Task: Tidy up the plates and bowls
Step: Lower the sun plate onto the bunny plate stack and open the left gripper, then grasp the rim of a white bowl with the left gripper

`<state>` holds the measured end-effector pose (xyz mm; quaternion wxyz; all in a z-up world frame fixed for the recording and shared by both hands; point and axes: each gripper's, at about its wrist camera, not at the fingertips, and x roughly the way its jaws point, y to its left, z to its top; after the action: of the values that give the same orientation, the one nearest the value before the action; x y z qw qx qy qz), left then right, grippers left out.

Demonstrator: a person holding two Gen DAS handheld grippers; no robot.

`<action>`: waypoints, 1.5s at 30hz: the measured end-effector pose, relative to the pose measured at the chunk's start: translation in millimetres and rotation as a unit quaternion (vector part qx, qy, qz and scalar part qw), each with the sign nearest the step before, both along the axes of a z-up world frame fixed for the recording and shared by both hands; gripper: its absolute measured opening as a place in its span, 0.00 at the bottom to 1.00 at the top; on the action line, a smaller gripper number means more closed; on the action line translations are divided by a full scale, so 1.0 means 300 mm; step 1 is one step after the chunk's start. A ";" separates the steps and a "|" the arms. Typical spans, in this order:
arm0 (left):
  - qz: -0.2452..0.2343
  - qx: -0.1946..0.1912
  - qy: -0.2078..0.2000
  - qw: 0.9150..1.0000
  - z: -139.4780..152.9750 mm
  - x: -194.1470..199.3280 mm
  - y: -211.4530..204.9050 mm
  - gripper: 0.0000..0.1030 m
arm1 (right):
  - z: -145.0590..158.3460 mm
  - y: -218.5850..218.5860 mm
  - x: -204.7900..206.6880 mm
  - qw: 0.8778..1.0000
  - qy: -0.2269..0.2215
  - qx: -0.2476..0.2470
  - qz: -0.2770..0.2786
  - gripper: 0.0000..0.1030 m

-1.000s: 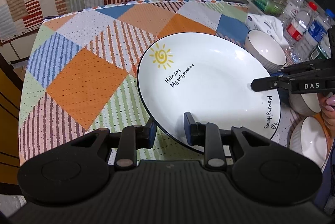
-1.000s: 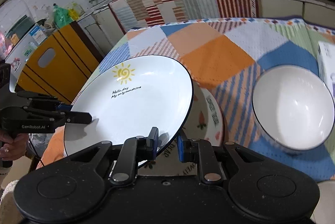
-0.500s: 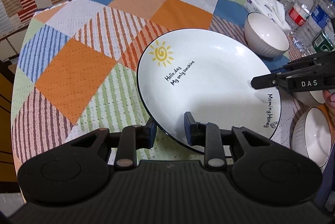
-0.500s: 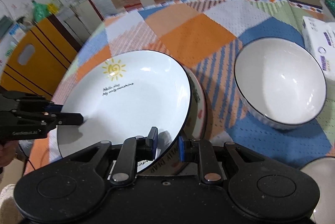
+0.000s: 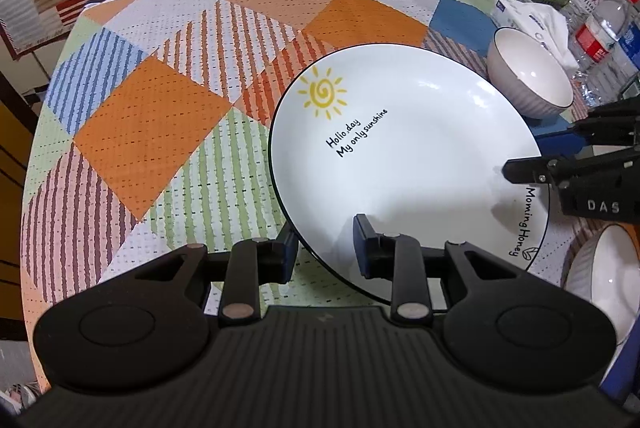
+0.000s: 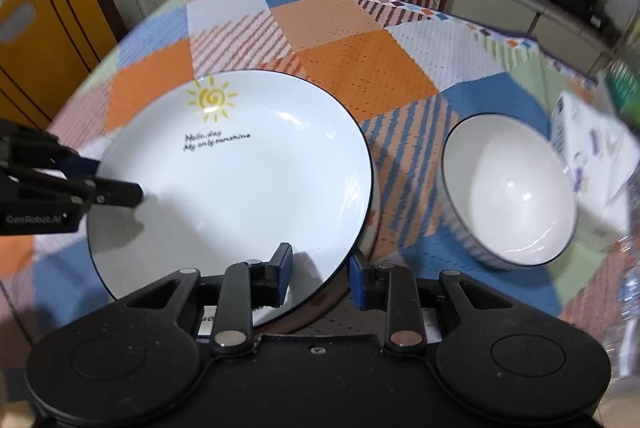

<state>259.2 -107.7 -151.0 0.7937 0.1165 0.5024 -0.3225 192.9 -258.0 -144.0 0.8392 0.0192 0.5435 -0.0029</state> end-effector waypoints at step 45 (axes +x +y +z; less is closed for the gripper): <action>0.002 -0.097 0.030 0.995 0.082 -0.655 -0.177 0.56 | -0.045 -0.007 -0.810 0.993 -0.119 0.015 0.002 0.89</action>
<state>62.6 -160.8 -126.4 0.7864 0.0287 0.4926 -0.3716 -50.3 -260.1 -157.5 0.8975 0.0310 0.4398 0.0095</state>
